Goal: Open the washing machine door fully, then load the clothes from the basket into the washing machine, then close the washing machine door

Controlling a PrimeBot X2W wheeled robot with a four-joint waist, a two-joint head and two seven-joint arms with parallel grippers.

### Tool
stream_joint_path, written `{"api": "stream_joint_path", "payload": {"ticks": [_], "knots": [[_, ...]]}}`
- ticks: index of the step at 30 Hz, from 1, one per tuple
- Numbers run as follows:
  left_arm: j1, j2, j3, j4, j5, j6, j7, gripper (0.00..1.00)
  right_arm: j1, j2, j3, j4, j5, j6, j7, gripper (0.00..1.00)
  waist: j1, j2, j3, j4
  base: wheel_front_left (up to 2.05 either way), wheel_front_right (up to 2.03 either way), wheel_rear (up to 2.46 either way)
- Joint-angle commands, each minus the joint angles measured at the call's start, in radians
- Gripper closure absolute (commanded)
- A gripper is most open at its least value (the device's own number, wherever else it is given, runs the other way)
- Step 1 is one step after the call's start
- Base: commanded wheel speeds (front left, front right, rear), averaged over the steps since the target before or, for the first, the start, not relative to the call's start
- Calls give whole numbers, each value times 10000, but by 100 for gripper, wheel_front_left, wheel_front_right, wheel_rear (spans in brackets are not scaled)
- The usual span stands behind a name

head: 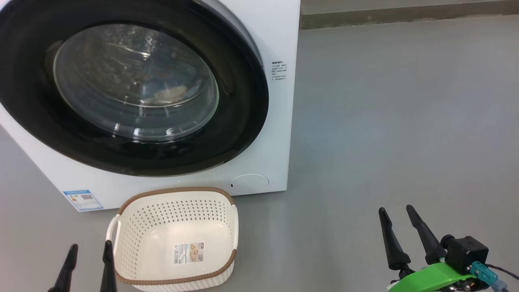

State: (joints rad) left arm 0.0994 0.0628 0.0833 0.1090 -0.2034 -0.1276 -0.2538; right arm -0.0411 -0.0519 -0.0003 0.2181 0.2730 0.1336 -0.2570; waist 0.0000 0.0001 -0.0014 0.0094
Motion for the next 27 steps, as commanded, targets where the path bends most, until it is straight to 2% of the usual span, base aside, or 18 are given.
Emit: {"api": "stream_joint_path", "payload": {"ticks": [1, 20, 21, 27], "knots": [[-107, 99, 345, -211, 108, -31, -80, 0, -119, 16, 235, -204, -168, -29, -47, 0, 0, -1, -2, 1, 0, 0, 0], [-30, 25, 240, -182, 232, -31, -80, 0, -143, 17, 203, -113, -249, -29, -47, 0, 0, -1, -104, 56, 0, 0, 0], [48, -38, -60, 12, 87, 0, 0, 100, 9, 6, -67, 100, -239, 0, 0, 100, 0, -1, -103, 55, 0, 0, 0], [28, -141, -111, 369, -243, 1, 133, 100, 75, 15, -95, 457, 77, -1, 94, 100, 2, -1, -105, 57, 0, 0, 0]]}}
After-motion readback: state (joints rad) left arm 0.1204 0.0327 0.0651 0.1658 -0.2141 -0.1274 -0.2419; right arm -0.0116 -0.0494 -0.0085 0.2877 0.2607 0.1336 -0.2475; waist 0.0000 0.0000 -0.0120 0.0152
